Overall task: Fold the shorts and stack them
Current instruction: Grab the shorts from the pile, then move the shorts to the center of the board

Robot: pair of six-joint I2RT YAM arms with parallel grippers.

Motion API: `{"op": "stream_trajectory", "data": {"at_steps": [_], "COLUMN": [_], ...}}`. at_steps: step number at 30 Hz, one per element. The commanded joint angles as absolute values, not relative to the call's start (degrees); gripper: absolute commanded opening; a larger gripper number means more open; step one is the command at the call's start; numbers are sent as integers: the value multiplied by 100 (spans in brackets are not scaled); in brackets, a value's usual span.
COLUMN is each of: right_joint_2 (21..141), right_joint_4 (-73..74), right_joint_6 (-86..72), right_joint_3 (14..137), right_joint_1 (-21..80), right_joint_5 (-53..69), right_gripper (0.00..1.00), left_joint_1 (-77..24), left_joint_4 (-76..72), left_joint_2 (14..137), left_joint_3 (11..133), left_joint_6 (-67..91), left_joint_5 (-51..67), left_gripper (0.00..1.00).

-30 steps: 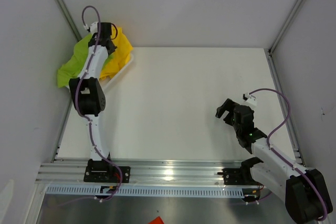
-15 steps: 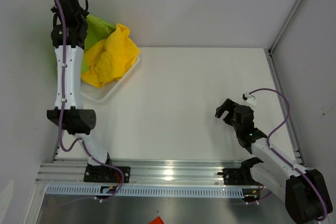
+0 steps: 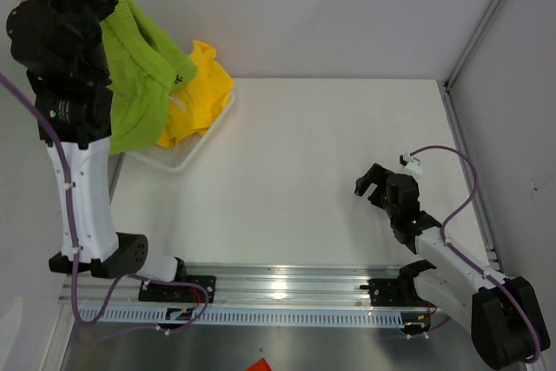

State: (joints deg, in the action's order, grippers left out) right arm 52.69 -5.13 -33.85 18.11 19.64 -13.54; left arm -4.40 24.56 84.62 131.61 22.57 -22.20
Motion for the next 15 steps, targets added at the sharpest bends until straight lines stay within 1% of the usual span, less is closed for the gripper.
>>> {"op": "stream_trajectory", "data": {"at_steps": [1,4,8,11,13,15], "right_joint_2": [5344,5370,5335,5256,5212,5125], "right_joint_4": [-782,-782,-747,-729,-721,-712], "right_joint_6": [-3270,-3252,-3234,-3217,-3208,-3199], "right_joint_3": [1995,2013,2021,2013,2013,1995], "right_joint_1": [1934,1934,1934,1934,1942,1934], "right_joint_5": [-1301,-1248,-1266,-1275,-1274,-1274], "right_gripper": [99,100,100,99,99,99], "left_joint_1": [-668,-677,-756,-1009,-1212,-1651], "left_joint_4": [1574,1285,749,458,352,220], "left_joint_2": [8069,7945,7963,8085,8243,8367], "left_joint_3": [13079,12850,12490,12375,12358,12296], "left_joint_6": [2433,3013,4004,4517,4631,4658], "left_joint_5": [-1348,-679,612,1070,1204,1178], "left_gripper": [0,0,0,0,0,0]}}
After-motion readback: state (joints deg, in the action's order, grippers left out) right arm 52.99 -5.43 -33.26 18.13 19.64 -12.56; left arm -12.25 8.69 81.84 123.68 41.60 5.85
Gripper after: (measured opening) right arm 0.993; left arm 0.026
